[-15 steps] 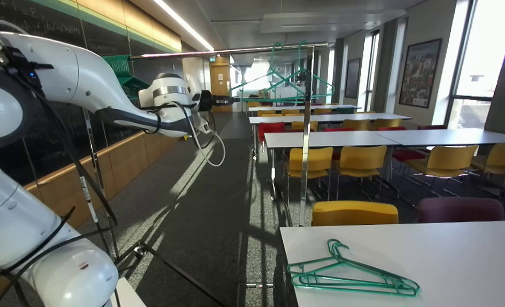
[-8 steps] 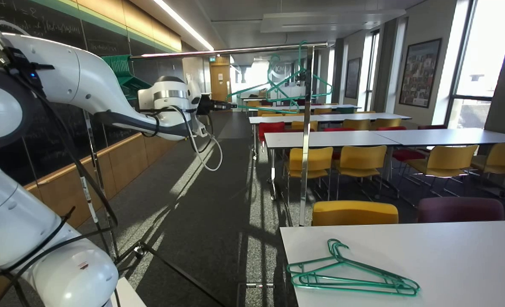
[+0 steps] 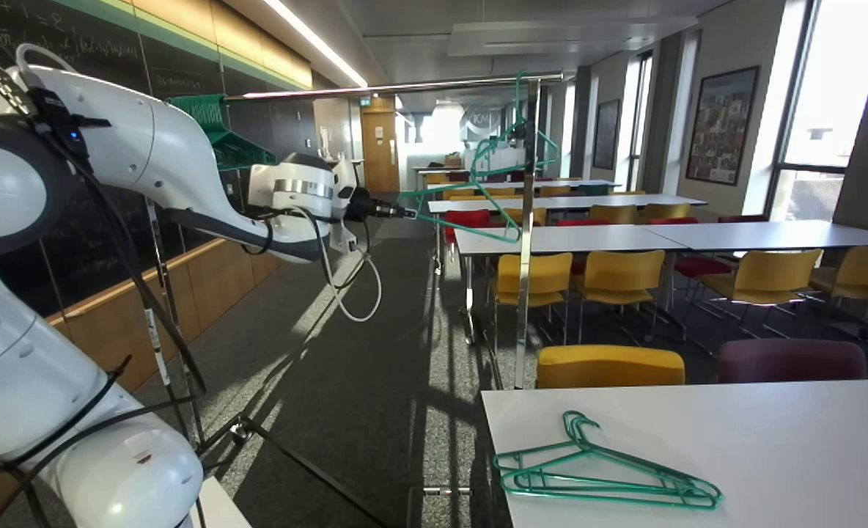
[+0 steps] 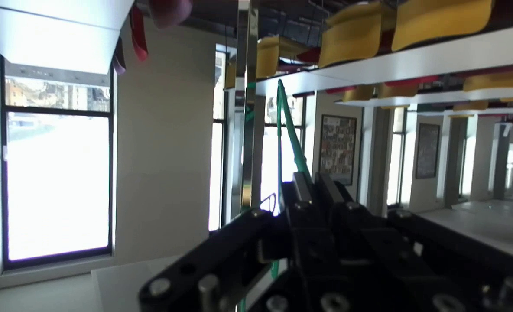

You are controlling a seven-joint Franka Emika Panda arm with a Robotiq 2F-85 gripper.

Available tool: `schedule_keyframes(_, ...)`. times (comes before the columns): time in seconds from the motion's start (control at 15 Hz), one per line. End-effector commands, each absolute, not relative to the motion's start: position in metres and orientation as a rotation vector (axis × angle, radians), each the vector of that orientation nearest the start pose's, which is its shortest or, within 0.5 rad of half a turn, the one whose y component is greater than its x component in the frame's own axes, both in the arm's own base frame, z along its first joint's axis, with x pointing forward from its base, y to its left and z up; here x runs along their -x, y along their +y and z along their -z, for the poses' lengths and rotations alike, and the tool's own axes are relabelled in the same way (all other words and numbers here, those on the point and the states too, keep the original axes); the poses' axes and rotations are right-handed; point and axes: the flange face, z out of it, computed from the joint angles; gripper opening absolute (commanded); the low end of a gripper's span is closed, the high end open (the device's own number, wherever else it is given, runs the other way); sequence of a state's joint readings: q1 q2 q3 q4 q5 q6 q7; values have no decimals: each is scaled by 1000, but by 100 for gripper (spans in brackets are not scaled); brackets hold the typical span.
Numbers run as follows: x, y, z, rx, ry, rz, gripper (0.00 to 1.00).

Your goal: Put one hanger on the table

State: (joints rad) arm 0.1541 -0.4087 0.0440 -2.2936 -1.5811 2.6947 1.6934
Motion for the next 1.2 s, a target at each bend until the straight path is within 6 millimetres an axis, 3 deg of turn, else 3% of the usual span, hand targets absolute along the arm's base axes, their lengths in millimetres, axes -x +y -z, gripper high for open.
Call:
schedule_keyframes(0.0,-460,119,-558,2770,330,1823,2)
schedule_keyframes(0.53,-468,108,-541,2928,417,1366,2)
schedule_keyframes(0.73,-464,102,-543,3072,335,1298,2)
schedule_keyframes(1.13,-454,83,-541,3418,145,955,2)
